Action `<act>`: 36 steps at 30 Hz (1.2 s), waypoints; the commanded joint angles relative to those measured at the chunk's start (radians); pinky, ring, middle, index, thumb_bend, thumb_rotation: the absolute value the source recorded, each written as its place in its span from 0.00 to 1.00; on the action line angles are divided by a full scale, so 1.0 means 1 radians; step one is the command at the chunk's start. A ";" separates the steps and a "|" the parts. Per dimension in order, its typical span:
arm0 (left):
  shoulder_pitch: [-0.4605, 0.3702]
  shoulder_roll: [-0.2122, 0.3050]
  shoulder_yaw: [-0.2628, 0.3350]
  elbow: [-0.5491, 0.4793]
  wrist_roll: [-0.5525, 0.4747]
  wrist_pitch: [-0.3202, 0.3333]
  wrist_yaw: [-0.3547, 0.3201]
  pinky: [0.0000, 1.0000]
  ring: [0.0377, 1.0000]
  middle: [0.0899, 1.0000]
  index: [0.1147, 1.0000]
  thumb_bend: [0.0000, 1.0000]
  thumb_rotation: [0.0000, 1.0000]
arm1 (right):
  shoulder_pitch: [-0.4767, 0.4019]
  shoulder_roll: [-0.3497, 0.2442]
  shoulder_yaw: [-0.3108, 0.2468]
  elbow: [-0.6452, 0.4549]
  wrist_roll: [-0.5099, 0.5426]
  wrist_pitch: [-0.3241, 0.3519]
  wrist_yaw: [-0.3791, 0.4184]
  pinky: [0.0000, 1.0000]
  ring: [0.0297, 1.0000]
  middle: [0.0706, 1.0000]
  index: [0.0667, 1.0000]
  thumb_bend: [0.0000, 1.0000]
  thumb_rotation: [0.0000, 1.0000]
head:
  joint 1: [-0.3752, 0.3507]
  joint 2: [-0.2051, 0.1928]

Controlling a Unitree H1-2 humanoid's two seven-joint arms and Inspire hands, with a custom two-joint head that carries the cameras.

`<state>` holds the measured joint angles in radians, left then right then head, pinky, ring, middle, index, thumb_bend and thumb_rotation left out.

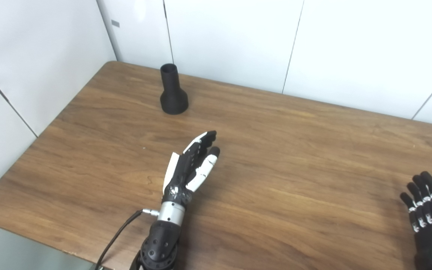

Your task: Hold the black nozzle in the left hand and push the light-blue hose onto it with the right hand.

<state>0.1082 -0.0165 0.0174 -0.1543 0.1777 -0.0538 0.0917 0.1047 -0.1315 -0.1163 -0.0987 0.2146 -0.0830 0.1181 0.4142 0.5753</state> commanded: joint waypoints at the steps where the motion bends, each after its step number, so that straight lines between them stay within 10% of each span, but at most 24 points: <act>1: 0.017 -0.028 -0.009 0.077 0.009 -0.012 0.024 0.82 0.85 0.83 0.82 0.55 0.52 | -0.007 -0.015 -0.010 0.024 0.012 -0.039 0.014 0.91 0.95 0.94 0.93 0.47 1.00 | -0.002 -0.002; 10: -0.034 0.015 0.036 0.110 0.058 -0.091 0.097 0.86 0.86 0.85 0.83 0.69 0.30 | -0.016 -0.007 -0.011 0.033 0.025 -0.030 0.013 0.90 0.94 0.94 0.92 0.48 0.98 | -0.023 -0.017; 24: -0.219 0.143 0.166 -0.001 0.116 0.074 0.126 0.81 0.84 0.83 0.84 0.76 0.17 | -0.030 0.007 -0.006 0.067 0.018 -0.044 0.008 0.86 0.94 0.93 0.92 0.46 0.94 | -0.035 -0.056; 36: -0.292 0.226 0.213 0.033 0.144 0.076 0.164 0.83 0.84 0.84 0.83 0.74 0.12 | -0.044 0.005 -0.010 0.109 0.037 -0.062 0.030 0.86 0.95 0.95 0.93 0.43 0.92 | -0.039 -0.080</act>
<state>-0.1379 0.1867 0.2222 -0.1149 0.3202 0.0565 0.2365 0.0501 -0.1380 -0.1262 -0.0415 0.2379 -0.1101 0.1389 0.3743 0.4939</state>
